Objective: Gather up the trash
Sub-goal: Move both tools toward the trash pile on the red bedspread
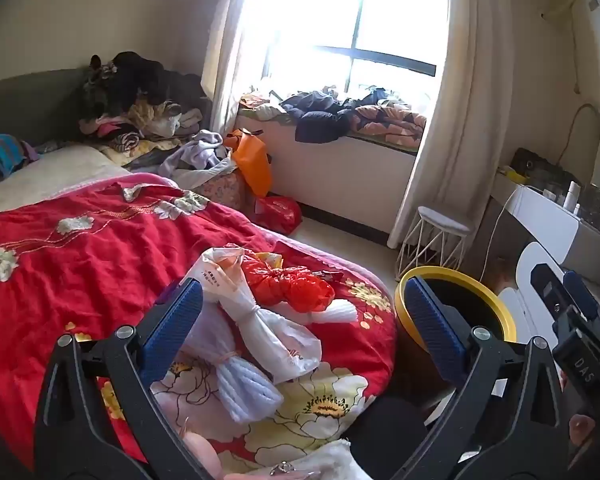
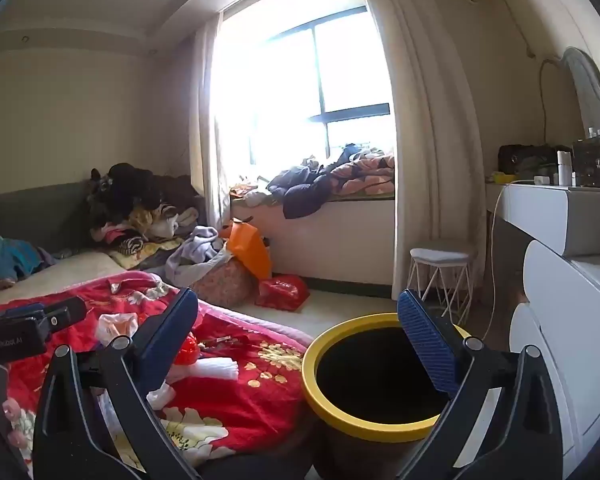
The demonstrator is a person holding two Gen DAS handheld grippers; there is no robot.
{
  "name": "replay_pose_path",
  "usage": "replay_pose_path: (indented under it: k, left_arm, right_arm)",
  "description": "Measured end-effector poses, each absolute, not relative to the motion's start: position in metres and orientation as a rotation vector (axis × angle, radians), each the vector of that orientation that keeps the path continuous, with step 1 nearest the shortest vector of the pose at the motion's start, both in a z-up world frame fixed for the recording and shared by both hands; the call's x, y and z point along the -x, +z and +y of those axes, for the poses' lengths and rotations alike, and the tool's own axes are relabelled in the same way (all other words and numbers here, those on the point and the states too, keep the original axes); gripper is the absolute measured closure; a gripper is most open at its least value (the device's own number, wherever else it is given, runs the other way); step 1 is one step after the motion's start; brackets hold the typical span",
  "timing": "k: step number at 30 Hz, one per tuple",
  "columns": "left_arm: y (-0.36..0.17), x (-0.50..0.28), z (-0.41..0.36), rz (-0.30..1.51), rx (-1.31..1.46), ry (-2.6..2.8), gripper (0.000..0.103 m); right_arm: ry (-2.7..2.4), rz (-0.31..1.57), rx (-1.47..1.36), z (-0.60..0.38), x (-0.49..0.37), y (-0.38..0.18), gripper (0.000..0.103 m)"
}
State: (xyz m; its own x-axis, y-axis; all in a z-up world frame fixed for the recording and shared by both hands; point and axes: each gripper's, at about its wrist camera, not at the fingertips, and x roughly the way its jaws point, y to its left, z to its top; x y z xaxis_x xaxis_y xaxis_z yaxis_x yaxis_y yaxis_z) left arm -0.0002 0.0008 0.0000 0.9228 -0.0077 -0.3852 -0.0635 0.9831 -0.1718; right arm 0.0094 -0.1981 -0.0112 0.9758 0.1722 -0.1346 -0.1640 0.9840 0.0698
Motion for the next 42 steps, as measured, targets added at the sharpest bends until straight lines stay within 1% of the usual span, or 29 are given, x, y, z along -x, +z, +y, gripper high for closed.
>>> replay_pose_path:
  k: [42]
  left_arm:
    - [0.0037, 0.0002, -0.0055, 0.393, 0.178, 0.022, 0.01]
  right_arm:
    - [0.167, 0.149, -0.069, -0.1999, -0.0108, -0.0138, 0.006]
